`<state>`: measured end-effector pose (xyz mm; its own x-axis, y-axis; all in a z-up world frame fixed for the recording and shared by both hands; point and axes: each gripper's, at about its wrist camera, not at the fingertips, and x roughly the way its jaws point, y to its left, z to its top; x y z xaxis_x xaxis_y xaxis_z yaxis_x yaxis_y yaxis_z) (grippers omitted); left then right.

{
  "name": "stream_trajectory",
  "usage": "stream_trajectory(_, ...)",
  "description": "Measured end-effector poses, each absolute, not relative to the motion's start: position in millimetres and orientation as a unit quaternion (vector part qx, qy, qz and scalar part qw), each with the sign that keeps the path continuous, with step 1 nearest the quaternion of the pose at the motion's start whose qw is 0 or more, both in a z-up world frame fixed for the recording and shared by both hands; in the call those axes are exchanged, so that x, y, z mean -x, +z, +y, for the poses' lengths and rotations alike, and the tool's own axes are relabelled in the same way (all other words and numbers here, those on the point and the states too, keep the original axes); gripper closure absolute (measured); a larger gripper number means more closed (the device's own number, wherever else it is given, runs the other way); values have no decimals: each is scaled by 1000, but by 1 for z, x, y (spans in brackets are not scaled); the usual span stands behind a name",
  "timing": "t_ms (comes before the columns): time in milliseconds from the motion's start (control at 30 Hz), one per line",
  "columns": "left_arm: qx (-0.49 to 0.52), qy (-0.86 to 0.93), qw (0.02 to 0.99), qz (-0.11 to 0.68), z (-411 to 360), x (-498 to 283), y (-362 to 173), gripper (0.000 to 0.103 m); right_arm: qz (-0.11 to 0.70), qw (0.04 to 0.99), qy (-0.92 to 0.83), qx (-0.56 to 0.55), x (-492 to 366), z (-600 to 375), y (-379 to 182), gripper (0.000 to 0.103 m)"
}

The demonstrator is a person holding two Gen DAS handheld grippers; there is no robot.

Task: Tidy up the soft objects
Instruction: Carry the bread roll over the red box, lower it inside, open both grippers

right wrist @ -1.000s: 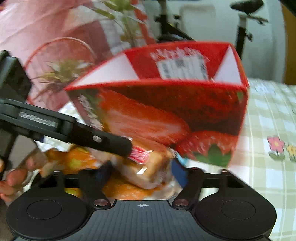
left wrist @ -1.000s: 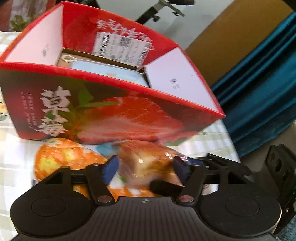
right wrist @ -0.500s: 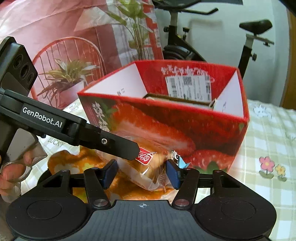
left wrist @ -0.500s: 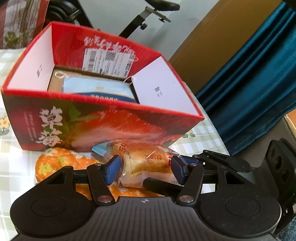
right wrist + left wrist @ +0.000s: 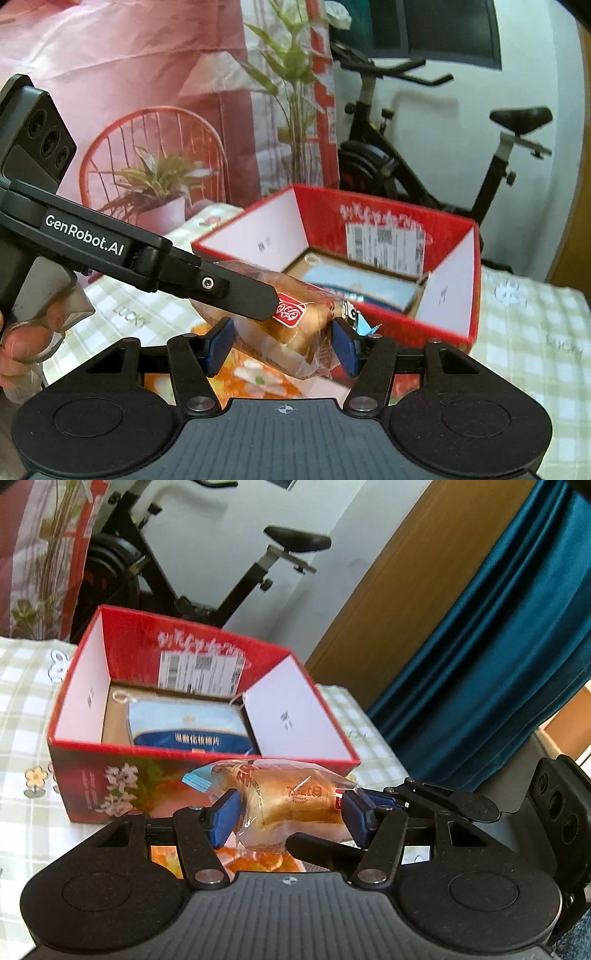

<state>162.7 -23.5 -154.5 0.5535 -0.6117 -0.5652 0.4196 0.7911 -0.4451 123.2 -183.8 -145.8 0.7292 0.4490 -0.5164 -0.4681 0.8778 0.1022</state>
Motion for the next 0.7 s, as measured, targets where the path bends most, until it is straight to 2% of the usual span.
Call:
stream_trajectory(300,159,-294,877,346,-12,-165,-139,41,246,934,258,35,-127,-176,-118,49)
stream_trajectory(700,162,-298,879,334,-9,-170,-136,41,244,934,255,46,-132,-170,-116,50)
